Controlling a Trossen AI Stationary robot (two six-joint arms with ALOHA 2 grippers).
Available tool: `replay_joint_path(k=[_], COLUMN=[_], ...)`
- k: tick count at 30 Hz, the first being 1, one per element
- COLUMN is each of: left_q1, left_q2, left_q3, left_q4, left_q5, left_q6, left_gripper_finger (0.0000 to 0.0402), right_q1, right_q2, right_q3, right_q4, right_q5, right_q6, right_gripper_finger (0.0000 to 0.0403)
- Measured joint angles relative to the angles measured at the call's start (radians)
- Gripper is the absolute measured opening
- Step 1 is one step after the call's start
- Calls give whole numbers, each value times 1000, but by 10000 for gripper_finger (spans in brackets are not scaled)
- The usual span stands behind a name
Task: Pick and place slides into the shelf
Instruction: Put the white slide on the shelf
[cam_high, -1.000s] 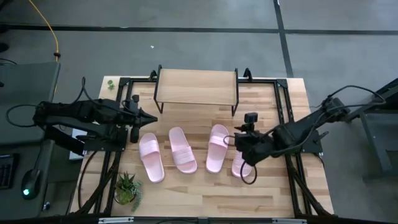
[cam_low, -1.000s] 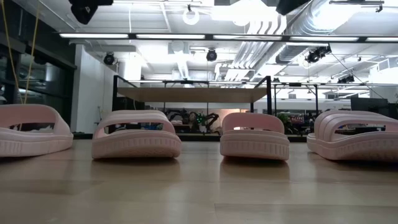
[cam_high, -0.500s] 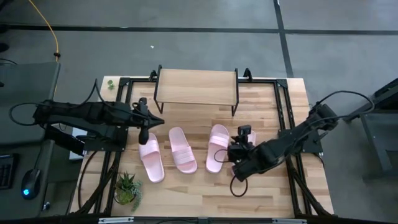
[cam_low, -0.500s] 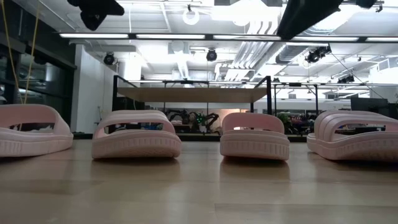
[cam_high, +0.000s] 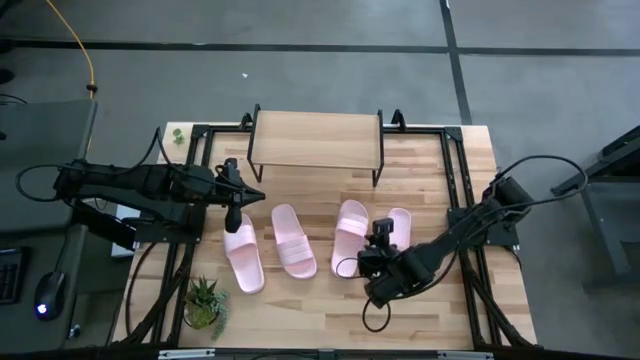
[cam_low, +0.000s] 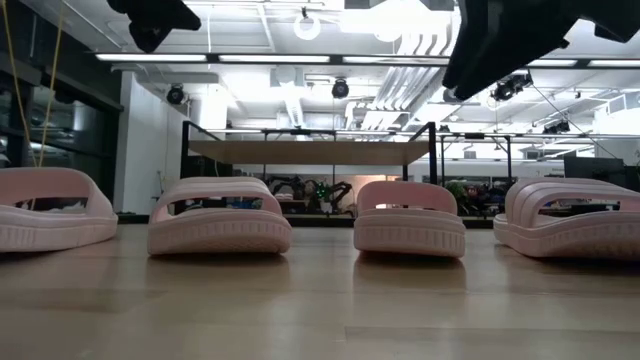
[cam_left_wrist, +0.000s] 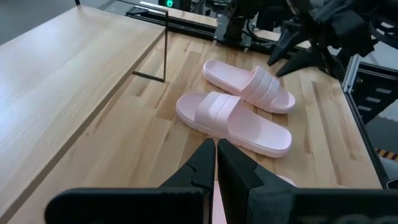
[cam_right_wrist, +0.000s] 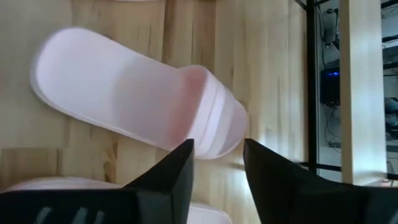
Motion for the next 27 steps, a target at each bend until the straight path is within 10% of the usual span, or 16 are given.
replay_joint_path(k=[9, 27], left_q1=[0, 0], left_q2=[0, 0], left_q3=[0, 0], left_q4=[0, 0], left_q5=[0, 0], left_q6=[10, 11], left_gripper_finger=[8, 8], right_q1=[-36, -81], right_q2=[23, 23], right_q3=[0, 0], right_q4=[148, 285], right_q5=[-68, -131], right_q6=[-14, -176], right_gripper_finger=[205, 204])
